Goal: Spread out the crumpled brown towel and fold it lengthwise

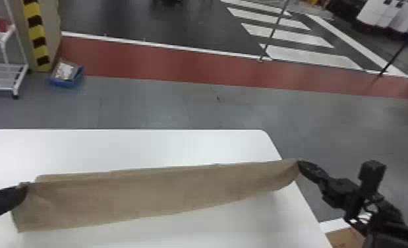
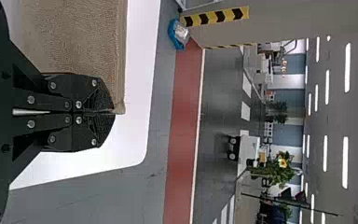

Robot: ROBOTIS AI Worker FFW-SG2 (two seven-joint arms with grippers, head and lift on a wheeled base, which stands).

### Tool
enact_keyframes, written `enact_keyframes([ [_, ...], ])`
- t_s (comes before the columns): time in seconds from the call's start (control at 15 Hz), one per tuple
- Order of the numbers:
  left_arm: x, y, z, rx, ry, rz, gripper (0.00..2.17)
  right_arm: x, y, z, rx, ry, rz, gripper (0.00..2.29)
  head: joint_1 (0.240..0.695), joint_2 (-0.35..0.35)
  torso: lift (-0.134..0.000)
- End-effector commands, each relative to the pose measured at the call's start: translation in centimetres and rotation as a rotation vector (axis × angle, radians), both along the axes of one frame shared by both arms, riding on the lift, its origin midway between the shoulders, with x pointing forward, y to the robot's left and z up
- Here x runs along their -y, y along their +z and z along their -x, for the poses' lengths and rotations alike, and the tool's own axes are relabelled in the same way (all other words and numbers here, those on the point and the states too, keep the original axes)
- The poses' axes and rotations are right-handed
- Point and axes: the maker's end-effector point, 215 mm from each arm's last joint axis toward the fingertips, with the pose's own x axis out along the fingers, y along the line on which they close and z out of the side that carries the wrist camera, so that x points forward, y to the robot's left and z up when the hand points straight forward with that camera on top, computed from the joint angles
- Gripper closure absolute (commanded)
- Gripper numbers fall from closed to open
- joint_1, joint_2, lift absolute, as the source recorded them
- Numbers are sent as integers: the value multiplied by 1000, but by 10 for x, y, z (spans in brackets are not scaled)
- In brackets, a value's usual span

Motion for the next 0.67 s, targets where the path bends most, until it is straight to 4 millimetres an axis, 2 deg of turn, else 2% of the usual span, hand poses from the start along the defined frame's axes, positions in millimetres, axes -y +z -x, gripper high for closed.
enact_keyframes([
  [0.0,10,-8,-16,-12,-9,-18,1231,3,1,-18,3,-12,5,1477,695,-350,0],
  [0.13,18,-23,-29,-34,-8,-32,1231,5,1,-31,5,-32,11,1477,695,-350,0],
  [0.27,19,-39,-44,-51,8,-52,1231,2,-3,-44,3,-42,20,1477,695,-350,0],
  [0.47,14,-41,-65,-20,23,-65,1231,-2,-12,-62,5,-76,55,1477,695,-344,0],
  [0.6,25,-40,-74,-16,2,-68,1231,-2,-25,-64,-15,-116,72,1477,695,-335,0],
])
